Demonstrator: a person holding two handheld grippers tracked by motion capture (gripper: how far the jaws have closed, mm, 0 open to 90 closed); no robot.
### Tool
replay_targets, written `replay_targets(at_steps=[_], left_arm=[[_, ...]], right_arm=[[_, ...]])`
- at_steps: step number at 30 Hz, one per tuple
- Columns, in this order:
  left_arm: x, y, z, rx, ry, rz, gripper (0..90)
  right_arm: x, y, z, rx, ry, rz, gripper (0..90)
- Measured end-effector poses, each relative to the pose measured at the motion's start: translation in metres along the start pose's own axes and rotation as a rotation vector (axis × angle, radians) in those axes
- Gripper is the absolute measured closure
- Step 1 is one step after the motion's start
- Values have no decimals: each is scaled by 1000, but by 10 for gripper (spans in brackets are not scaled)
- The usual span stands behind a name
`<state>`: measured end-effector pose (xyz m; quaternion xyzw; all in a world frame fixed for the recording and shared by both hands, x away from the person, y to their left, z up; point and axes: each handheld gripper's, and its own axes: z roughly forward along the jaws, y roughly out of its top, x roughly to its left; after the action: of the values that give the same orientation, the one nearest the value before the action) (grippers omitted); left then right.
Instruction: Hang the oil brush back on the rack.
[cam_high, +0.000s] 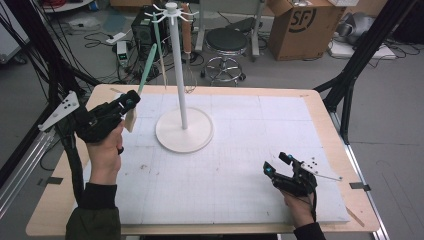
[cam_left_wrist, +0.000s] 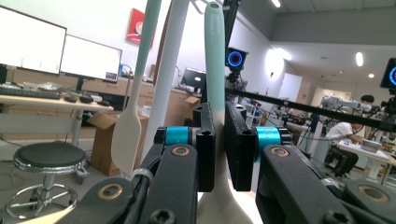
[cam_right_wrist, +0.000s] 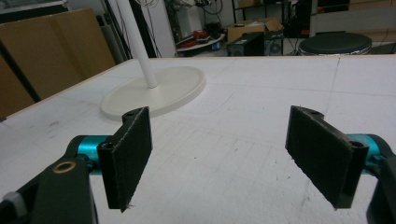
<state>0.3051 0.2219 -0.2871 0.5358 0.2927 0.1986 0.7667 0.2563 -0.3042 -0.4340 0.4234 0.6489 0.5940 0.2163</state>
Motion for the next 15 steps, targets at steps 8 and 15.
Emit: replay_targets(at_steps=[8, 15], left_arm=[[0, 14, 5, -17, 9, 26, 833], [1, 24, 12, -19, 22, 31, 834]], right_arm=[[0, 0, 0, 0, -4, 1, 222], [-1, -1, -1, 2, -6, 7, 222]])
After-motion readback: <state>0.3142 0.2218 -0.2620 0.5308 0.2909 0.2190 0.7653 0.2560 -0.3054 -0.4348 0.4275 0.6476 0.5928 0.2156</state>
